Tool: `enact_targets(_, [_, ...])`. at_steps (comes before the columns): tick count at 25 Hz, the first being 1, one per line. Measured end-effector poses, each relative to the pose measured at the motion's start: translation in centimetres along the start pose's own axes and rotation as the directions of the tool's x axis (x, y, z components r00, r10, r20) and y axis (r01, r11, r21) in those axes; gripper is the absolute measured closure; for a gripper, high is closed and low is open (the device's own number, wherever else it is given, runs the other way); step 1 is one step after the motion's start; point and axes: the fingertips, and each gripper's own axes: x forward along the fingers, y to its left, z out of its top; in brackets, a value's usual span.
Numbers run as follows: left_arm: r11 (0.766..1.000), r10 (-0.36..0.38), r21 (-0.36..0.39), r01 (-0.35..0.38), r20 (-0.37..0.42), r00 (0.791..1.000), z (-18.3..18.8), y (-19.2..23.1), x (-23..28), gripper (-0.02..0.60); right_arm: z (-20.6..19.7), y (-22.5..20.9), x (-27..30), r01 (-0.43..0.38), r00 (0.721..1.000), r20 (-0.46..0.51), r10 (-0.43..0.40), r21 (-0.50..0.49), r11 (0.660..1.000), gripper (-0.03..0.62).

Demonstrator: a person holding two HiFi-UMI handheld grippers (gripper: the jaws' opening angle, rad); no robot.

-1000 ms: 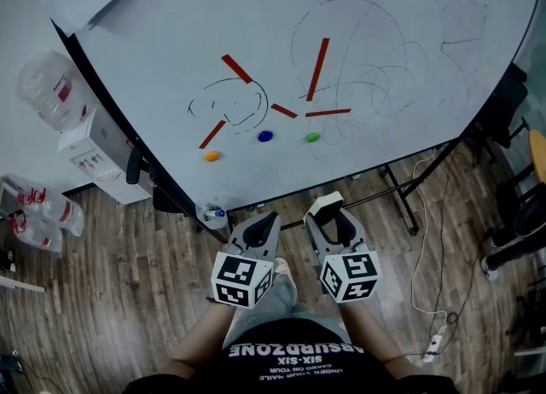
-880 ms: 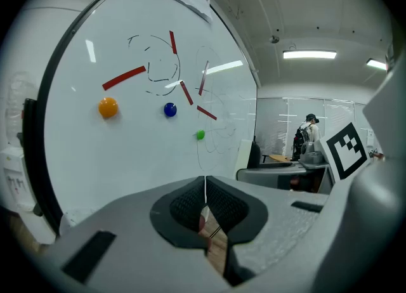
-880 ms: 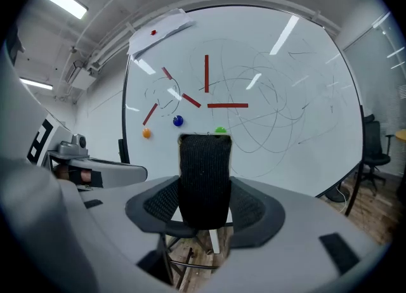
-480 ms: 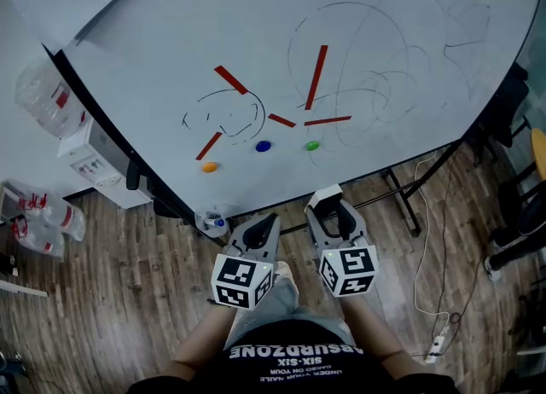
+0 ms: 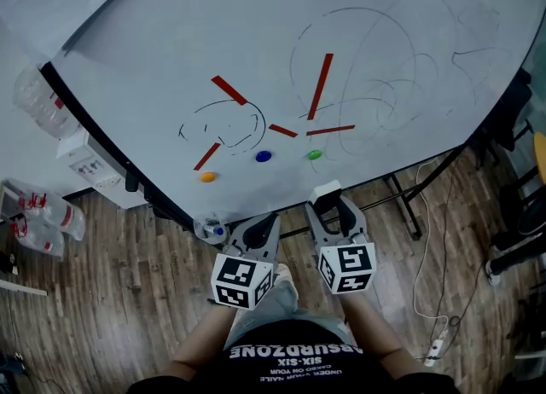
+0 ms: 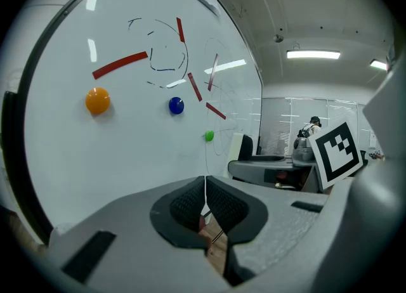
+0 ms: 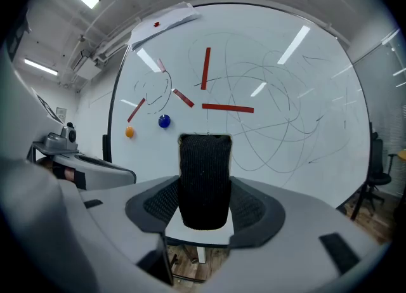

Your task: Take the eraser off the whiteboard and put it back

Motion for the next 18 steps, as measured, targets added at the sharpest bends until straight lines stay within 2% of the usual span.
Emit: enact_targets(18, [1.000,0.010,-0.007,-0.010,0.007,1.000,1.1,1.5,2.6,0.574,-1.6,-1.8,4.9,-0.008,0.998,-0.070,0.006,-0.032,0.999,0.364])
